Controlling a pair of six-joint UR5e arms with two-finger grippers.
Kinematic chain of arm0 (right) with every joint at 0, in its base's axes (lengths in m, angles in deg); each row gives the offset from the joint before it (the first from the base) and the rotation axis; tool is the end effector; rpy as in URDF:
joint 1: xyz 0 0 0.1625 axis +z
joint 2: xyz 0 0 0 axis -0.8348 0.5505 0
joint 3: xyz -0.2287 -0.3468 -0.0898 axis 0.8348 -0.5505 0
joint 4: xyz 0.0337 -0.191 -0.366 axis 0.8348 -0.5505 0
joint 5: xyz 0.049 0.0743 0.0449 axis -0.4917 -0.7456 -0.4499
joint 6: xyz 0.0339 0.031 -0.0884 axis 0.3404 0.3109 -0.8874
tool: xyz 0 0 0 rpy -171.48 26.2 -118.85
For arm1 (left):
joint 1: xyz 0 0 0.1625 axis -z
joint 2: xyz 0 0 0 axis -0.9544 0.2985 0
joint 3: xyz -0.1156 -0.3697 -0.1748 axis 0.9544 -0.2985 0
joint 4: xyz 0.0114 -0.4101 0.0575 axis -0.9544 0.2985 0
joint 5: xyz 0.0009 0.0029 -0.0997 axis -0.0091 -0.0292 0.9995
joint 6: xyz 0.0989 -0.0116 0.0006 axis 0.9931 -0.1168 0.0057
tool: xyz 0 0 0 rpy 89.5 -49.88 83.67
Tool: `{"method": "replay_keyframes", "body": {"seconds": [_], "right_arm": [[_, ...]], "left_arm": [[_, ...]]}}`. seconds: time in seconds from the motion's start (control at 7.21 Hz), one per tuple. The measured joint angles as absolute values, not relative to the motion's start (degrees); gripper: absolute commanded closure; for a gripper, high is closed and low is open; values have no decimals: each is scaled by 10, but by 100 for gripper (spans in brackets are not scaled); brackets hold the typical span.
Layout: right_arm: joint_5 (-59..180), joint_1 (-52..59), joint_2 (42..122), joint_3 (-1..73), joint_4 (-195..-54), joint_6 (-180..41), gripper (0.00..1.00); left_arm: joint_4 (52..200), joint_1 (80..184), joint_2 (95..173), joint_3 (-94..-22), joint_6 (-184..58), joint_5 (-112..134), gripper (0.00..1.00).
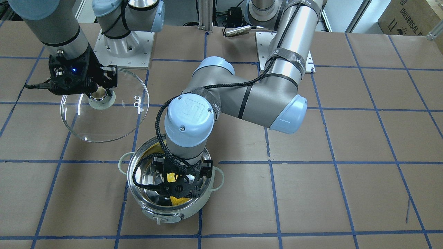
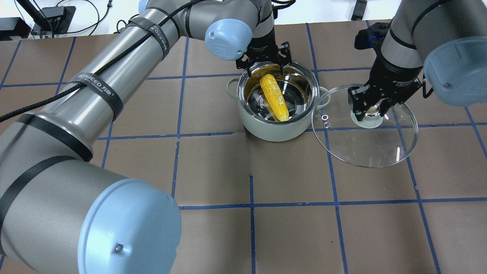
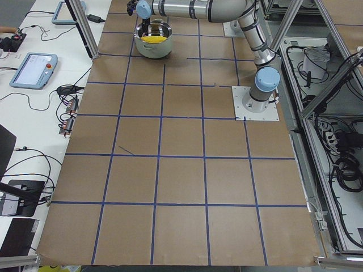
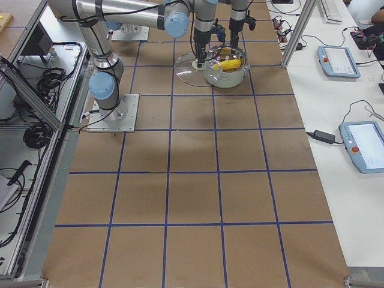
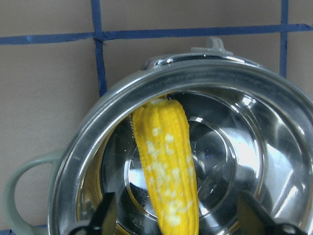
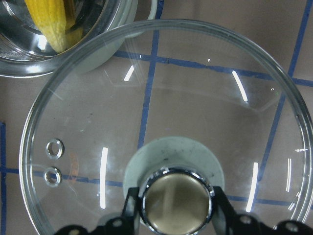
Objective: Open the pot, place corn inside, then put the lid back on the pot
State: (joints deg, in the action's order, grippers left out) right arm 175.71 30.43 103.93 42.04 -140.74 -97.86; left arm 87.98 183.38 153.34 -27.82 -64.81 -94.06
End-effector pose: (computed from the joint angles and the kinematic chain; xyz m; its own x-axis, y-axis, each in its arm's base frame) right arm 0.1050 -0.4748 0.4327 -0.9871 -0.1586 0.0225 -0.1564 0.9846 0.0780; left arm -0.4042 -0.6581 0.3329 -0.9896 0.0741 0.1230 0.0734 0.9972 -0.0107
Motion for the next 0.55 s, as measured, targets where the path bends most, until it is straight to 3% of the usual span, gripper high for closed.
{"method": "replay_keyframes", "body": {"seconds": [0.55], "right_arm": [[1753, 355, 1004, 368, -1412, -939, 63]], "left_arm": [[929, 1763, 1431, -347, -527, -999, 0]]}}
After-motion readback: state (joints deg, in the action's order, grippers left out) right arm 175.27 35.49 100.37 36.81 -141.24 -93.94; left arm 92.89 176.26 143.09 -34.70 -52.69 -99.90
